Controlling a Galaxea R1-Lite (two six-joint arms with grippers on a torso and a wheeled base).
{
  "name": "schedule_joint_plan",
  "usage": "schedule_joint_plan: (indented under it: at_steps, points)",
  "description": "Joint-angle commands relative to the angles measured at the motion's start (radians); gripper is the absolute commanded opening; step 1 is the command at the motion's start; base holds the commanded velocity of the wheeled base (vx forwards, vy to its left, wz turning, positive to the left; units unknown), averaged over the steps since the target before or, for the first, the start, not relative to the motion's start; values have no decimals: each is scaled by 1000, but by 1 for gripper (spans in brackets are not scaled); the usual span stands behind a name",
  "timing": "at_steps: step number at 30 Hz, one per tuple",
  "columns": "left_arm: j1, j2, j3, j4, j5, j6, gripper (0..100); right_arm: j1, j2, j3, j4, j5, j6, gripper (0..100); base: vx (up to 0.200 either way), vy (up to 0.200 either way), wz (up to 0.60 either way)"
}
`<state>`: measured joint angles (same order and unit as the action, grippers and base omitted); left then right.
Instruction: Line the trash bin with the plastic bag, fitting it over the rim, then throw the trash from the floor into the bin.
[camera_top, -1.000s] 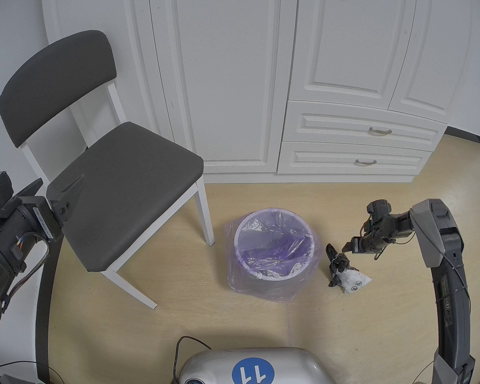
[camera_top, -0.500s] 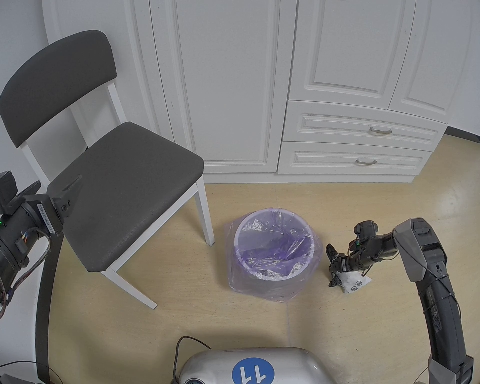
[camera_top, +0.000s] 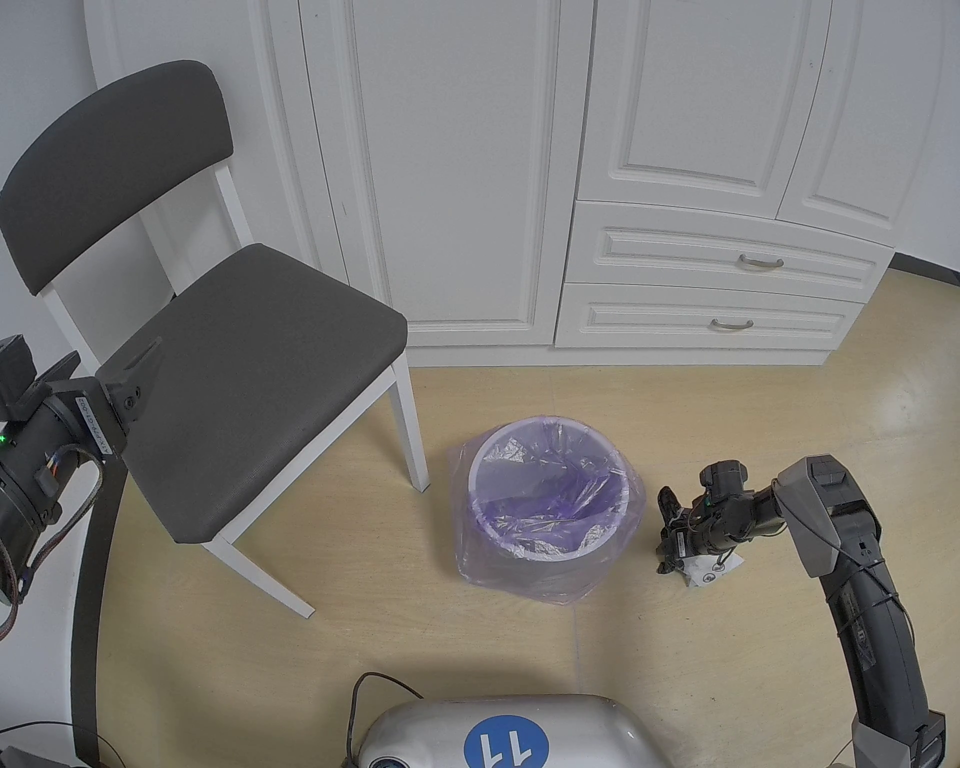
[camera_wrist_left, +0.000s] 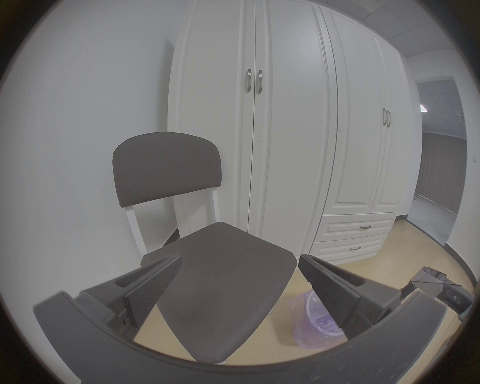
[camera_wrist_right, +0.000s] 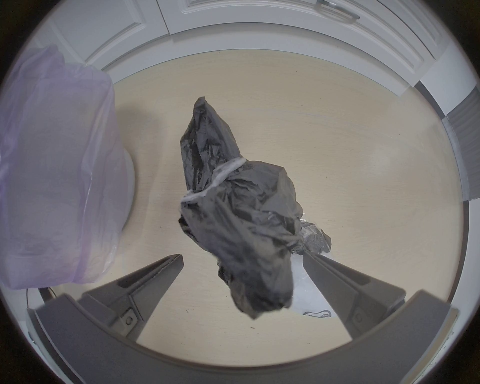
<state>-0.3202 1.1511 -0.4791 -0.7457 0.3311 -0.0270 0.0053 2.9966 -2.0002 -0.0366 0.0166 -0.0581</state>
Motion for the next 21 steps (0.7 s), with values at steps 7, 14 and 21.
schedule_joint_plan:
  at_steps: [7,14,21]
  points:
    - [13,6,-1,-4,0,-1,100,-1,15,0,-82,-12,20,100,0,0,0]
    - [13,7,-1,-4,0,-1,100,1,28,0,-212,-69,113,100,0,0,0]
    - [13,12,-1,-4,0,-1,100,2,28,0,-215,-73,115,100,0,0,0]
